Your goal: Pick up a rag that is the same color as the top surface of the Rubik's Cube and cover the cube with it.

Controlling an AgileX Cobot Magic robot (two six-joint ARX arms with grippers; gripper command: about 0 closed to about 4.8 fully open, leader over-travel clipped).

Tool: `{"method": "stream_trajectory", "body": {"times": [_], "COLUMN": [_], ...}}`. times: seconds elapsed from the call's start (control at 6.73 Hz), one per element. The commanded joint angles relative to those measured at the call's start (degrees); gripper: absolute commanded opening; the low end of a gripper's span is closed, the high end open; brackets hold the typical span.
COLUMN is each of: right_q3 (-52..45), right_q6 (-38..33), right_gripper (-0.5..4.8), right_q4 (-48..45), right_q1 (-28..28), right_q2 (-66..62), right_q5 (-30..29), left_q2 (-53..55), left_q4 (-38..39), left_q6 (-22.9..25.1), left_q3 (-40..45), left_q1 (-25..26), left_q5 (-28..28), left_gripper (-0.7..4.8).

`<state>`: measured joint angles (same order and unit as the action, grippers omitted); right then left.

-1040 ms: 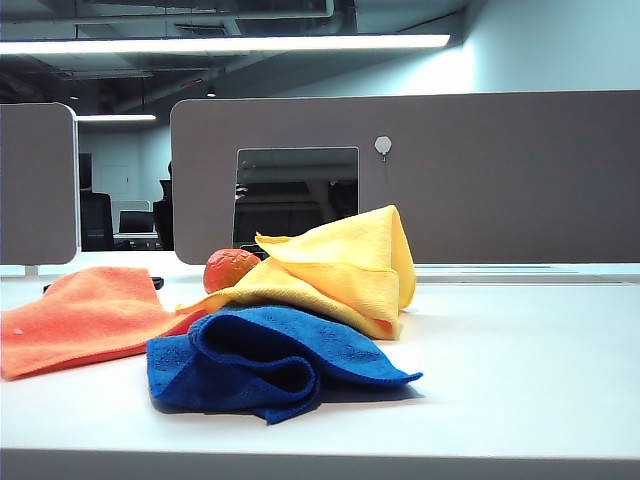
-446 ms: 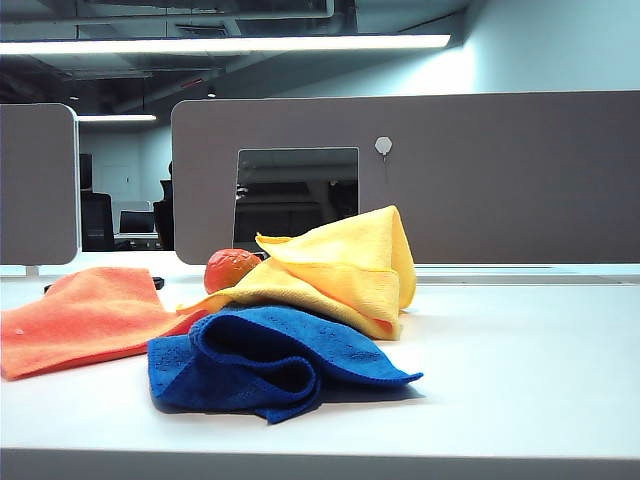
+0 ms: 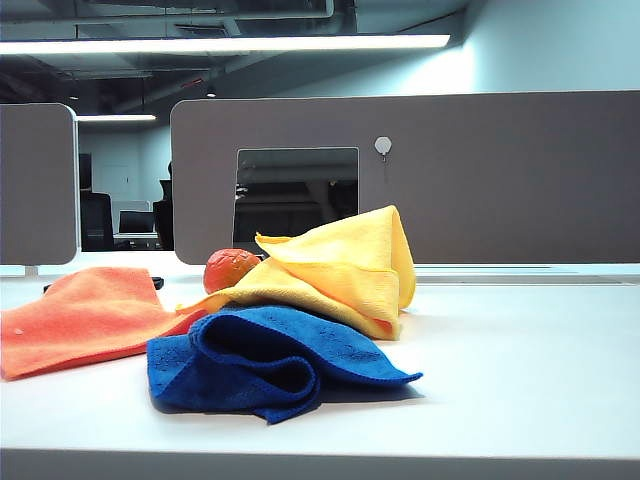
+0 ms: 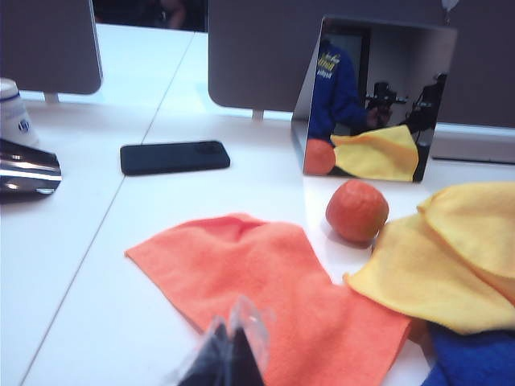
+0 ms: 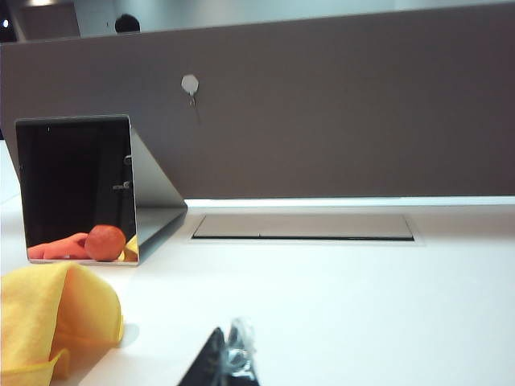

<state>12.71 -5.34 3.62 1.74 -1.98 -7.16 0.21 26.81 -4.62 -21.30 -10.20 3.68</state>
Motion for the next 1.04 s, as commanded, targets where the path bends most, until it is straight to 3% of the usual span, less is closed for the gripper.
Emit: {"method": "stream_trajectory", "body": {"times": [0.15, 1.04], "right_q3": [-1.66, -11.32], "right_q6": [-0.28, -0.72], "right_gripper": [-0.05, -0.05], "right_q4": [1.75, -8.26], "right_q1": [-0.04, -0.04], "right_q2": [1.57, 1.60], "right_q5": [1.22, 2.56], "left_q2": [0.02, 0.02], "left_q4": [-0.57, -4.24], "left_q6": [-0.33, -4.44], "left_q3": [0.90, 5.22], "left_q1": [-0.04, -0.04], "left_q5": [0.20, 2.16], "left_gripper": [-0.06, -0.06]}}
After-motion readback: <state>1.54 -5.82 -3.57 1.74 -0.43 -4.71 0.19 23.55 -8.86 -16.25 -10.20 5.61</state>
